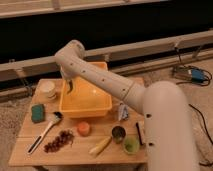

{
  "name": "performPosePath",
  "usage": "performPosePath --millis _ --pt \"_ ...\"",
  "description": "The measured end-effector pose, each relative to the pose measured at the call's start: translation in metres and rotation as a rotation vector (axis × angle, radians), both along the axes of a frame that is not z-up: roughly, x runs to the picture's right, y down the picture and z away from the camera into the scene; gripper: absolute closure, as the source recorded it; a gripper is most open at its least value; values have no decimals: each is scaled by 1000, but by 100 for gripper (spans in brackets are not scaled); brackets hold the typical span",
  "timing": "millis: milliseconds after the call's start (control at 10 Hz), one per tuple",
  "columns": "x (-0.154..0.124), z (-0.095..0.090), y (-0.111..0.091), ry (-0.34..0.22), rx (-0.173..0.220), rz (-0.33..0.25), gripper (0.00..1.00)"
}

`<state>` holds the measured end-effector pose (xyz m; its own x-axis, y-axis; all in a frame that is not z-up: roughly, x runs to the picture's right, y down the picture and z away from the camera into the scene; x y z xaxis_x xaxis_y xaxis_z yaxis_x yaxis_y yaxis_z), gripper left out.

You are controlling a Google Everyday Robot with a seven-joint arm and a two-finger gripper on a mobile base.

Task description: Place pepper in paper cup

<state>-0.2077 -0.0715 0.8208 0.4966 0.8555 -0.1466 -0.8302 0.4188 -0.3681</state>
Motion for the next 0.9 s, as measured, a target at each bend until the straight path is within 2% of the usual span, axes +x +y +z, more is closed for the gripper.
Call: performPosePath --millis 200,400,900 --pt "-6 19 -9 -16 20 5 100" --pt "-17 28 -14 -36 39 6 100" --pt "-61 28 -29 -121 84 -15 100"
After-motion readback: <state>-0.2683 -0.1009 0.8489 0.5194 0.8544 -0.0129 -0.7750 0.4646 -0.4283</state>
